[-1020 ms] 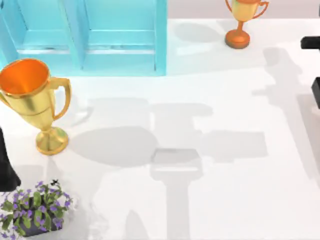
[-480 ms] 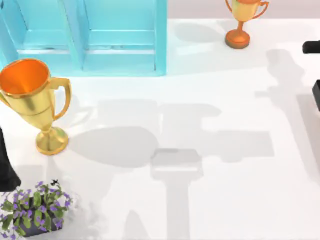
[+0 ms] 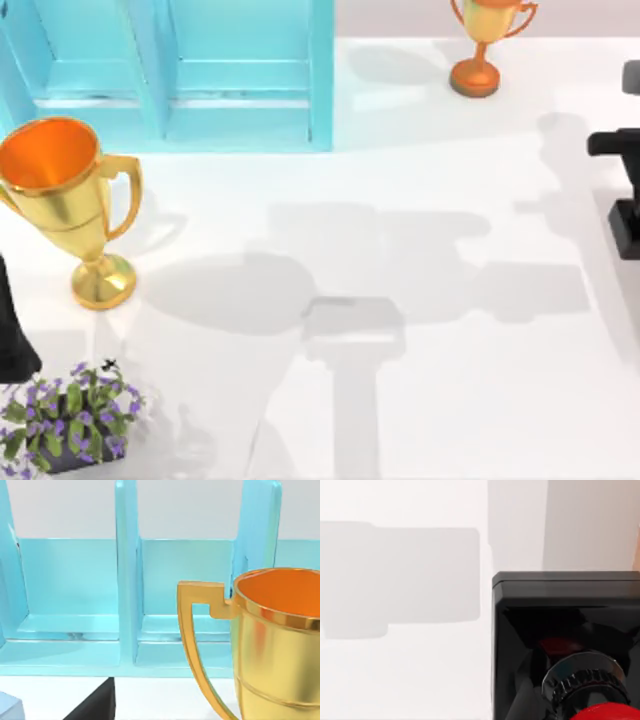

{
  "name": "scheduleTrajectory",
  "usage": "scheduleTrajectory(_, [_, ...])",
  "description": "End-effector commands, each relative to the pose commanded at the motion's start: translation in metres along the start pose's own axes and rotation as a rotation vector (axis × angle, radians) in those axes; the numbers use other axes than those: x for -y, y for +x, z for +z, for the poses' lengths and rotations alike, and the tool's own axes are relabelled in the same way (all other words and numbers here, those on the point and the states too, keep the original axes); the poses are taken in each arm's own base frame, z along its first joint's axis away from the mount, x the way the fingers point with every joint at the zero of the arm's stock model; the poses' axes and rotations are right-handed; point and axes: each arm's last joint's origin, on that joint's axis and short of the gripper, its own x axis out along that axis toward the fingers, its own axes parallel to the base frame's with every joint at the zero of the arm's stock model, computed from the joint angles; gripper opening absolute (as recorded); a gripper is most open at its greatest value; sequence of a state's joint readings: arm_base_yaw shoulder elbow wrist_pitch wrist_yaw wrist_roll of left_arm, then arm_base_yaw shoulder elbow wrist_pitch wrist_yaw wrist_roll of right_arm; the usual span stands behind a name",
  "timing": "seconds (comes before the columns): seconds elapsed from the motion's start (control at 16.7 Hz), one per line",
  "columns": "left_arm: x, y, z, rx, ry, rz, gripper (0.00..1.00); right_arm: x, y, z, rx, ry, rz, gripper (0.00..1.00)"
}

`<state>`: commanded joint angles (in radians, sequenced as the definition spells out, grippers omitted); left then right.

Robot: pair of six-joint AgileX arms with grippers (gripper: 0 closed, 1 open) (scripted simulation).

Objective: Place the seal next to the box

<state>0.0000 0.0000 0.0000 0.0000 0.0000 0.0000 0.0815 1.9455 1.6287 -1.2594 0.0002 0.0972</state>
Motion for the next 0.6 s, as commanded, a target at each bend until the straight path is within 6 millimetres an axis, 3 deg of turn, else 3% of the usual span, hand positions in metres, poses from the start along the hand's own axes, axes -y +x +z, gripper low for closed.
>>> scheduleTrajectory(0.12, [0.0000,0.0000,0.0000,0.000,0.000,0.000,1.00,0.0000,0.0000,0.0000,0.000,0.000,0.000,0.00])
scheduleTrajectory(0.6, [0.0000,0.0000,0.0000,0.000,0.000,0.000,1.00,0.0000,0.0000,0.0000,0.000,0.000,0.000,0.60])
